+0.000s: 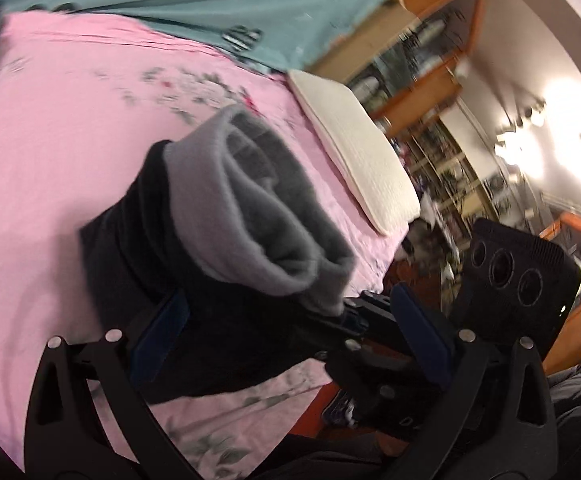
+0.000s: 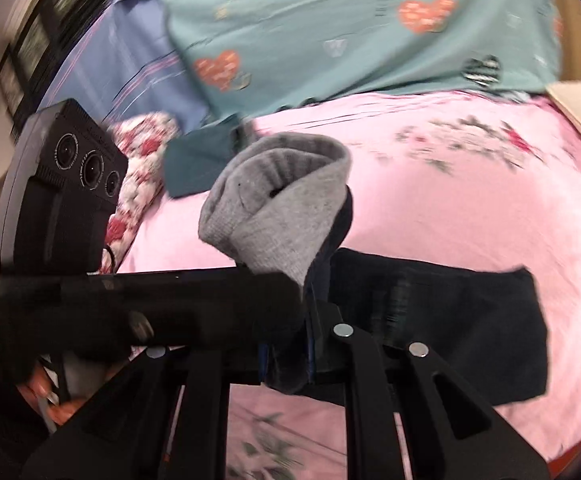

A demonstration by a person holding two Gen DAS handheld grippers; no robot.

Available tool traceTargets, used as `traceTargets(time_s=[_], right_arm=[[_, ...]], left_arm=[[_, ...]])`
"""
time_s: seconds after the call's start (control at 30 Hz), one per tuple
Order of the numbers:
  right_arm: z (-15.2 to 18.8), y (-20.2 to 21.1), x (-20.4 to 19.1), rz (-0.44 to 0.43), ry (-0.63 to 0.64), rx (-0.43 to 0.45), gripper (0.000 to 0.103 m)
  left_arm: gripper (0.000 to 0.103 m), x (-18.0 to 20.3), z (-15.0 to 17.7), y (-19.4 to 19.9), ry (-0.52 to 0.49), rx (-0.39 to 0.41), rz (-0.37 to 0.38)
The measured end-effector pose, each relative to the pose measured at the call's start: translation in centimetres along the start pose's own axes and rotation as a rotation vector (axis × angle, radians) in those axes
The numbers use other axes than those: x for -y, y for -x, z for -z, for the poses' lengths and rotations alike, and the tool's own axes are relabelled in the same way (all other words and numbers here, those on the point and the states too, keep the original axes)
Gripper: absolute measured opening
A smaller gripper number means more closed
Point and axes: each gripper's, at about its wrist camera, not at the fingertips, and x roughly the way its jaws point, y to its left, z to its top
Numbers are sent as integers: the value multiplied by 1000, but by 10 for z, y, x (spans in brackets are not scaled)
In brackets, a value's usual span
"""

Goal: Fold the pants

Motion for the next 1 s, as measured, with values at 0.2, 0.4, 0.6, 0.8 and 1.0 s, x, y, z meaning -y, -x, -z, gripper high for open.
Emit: traceTargets(time_s=[0.2,0.4,0.6,0.8,1.0], right_arm=[[16,14,52,-12,-108,-18,14],[19,15,37,-81,-22,-5,14],[20,1,-8,-65,150,-3,14],[13,14,-4,-54,101,68,14],[12,48,54,2,-100,127,14]], left_arm=[[99,21,-22,-53,5,-114,-27],[98,3,-34,-45,122,-179,-93],[51,-5,-26,-23,42,-200,-281],[50,18,-31,-7,23,-104,-336],[50,52,-45,-66,-5,-114,-255]])
